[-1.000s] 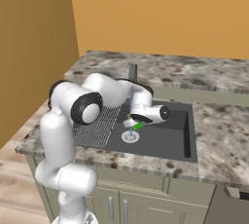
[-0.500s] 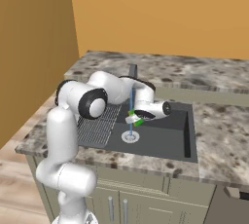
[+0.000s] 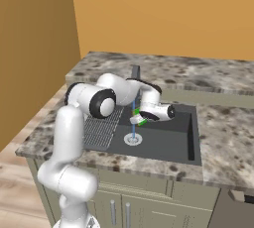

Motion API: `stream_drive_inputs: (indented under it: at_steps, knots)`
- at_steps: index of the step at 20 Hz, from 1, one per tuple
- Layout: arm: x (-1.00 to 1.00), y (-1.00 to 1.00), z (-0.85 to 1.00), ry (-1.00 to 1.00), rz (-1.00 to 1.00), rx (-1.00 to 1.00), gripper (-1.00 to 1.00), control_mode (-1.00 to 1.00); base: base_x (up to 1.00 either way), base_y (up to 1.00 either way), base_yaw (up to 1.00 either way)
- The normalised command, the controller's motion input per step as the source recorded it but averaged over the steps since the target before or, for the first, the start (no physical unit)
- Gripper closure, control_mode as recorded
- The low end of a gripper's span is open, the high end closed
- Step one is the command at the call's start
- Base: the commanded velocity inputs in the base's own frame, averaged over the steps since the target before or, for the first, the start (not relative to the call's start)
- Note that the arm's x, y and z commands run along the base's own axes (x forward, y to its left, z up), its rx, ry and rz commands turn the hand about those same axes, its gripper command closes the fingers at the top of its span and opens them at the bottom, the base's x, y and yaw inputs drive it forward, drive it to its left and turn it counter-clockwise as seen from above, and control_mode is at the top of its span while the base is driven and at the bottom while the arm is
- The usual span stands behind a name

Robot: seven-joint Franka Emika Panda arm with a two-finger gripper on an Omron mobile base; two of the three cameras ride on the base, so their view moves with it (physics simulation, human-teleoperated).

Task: Soak the sponge with water for a few seconds and then drop it inside the sink.

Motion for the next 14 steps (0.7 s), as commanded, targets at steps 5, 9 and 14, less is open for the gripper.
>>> stream_drive_inputs:
  at_steps: [5, 9, 14]
  knots:
    - [0.05, 0.06, -0.18, -0.01, 0.03, 0.01, 1.0, -1.0, 0.0, 0.0, 0.0]
    - [0.0, 0.18, -0.12, 0.0, 0.05, 0.0, 1.0, -1.0, 0.0, 0.0, 0.0]
    - [0.0, 0.25, -0.03, 0.0, 0.07, 0.0, 1.0, -1.0, 0.0, 0.0, 0.0]
